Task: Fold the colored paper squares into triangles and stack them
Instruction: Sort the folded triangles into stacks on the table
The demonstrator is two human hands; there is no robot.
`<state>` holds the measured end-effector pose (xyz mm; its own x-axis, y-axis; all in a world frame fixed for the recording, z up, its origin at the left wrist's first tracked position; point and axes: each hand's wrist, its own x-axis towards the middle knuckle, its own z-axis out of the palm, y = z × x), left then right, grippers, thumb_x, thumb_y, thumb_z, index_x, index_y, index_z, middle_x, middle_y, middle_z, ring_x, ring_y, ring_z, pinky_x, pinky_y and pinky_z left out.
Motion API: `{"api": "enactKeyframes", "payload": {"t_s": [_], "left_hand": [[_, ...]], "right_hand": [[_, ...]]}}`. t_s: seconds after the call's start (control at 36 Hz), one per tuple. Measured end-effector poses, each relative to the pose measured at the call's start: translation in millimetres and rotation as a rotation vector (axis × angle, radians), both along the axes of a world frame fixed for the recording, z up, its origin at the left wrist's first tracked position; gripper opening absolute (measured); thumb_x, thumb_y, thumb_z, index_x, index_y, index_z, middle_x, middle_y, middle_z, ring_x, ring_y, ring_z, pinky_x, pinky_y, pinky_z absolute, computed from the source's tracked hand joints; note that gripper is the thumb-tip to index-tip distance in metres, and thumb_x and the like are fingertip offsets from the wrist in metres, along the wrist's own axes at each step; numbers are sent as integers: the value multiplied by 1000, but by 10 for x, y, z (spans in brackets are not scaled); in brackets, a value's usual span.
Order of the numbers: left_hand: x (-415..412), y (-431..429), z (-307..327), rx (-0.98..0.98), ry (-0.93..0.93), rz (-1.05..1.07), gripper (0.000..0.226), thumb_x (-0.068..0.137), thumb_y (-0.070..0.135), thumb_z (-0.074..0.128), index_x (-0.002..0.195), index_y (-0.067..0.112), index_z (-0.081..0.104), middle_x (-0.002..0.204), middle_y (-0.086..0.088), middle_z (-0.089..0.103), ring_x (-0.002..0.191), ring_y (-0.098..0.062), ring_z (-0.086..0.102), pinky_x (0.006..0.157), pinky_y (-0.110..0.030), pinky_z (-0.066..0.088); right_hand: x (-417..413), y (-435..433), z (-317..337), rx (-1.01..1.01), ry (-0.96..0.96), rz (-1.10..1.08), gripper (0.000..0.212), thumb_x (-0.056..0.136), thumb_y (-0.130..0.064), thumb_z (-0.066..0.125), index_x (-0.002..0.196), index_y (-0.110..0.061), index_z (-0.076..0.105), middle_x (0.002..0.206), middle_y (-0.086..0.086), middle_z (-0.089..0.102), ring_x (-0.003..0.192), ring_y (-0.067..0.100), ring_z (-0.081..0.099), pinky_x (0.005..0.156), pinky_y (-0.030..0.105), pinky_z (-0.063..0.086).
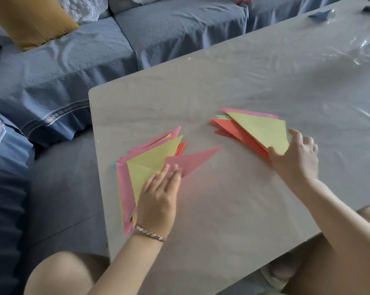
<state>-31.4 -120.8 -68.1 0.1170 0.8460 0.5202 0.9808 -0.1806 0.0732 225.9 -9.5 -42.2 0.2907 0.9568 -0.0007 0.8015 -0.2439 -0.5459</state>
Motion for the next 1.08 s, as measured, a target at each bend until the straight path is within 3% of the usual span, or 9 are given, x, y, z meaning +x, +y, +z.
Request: {"api": "enactKeyframes", "payload": {"t_s": [0.14, 0.28, 0.42, 0.5, 0.58, 0.75, 0.89, 1.0, 1.08], "left_hand": [[314, 92, -93, -135, 96, -179, 48, 76, 1, 35, 109, 13, 68, 113, -2, 67, 107, -23, 62, 92, -38, 47], [428, 215, -277, -315, 125, -205, 45, 73, 10, 38, 101, 25, 70, 111, 3, 68, 108, -17, 62, 92, -35, 47], [405, 164, -354, -415, 35, -160, 40, 78, 18, 36, 116, 23, 48, 119, 0, 64, 110, -18, 60, 93, -32, 42], [392, 99, -376, -469, 58, -112, 46, 80, 26, 36, 120, 15, 58, 123, -3, 61, 112, -19, 59, 97, -34, 35], [397, 17, -355, -512, 97, -47, 57, 75, 30, 33, 119, 7, 60, 127, -6, 58, 115, -20, 57, 98, -36, 31], [362, -86, -393, -583, 104, 35, 66, 79, 45, 31, 132, 6, 35, 135, -8, 50, 128, -22, 40, 107, -33, 9], [240, -209, -388, -631, 111, 106, 74, 93, 60, 7, 136, 5, 34, 140, -9, 44, 131, -22, 39, 106, -34, 11], [93, -300, -417, -592, 101, 140, 76, 92, 61, 9, 137, 4, 31, 143, -10, 39, 135, -20, 25, 106, -34, 12], [21, -354, -420, -605, 107, 180, 77, 92, 62, 10, 139, 4, 28, 144, -10, 37, 135, -24, 33, 107, -34, 13]], "right_hand": [[-99, -291, -50, 151, 67, 119, 41, 84, -14, 60, 124, -12, 54, 133, 16, 40, 127, 32, 30, 106, 41, 27], [-255, -512, -59, 375, 109, 425, 30, 79, -6, 52, 107, -3, 64, 121, 17, 55, 114, 33, 51, 98, 32, 36], [-443, -647, -283, 234, -156, 790, 47, 94, -36, 36, 124, -6, 57, 135, 12, 51, 129, 29, 42, 103, 48, 31], [-559, -745, -473, 155, -332, 924, 67, 98, -49, 11, 131, -7, 51, 138, 10, 47, 130, 24, 39, 106, 44, 31], [-665, -849, -587, 80, -414, 939, 68, 99, -49, 8, 133, -5, 47, 138, 8, 48, 130, 20, 41, 107, 35, 25], [-665, -858, -598, 59, -489, 967, 74, 96, -56, 10, 136, -3, 44, 141, 11, 43, 133, 22, 37, 104, 34, 21], [-558, -844, -584, 32, -553, 964, 83, 92, -65, 13, 134, -2, 46, 142, 12, 42, 132, 23, 38, 105, 32, 19], [-458, -859, -550, 18, -577, 922, 81, 93, -64, 13, 135, -1, 44, 142, 14, 40, 131, 24, 38, 104, 32, 18], [-394, -875, -525, 14, -589, 872, 80, 94, -62, 12, 133, 0, 45, 140, 15, 43, 129, 26, 40, 106, 30, 13]]}}
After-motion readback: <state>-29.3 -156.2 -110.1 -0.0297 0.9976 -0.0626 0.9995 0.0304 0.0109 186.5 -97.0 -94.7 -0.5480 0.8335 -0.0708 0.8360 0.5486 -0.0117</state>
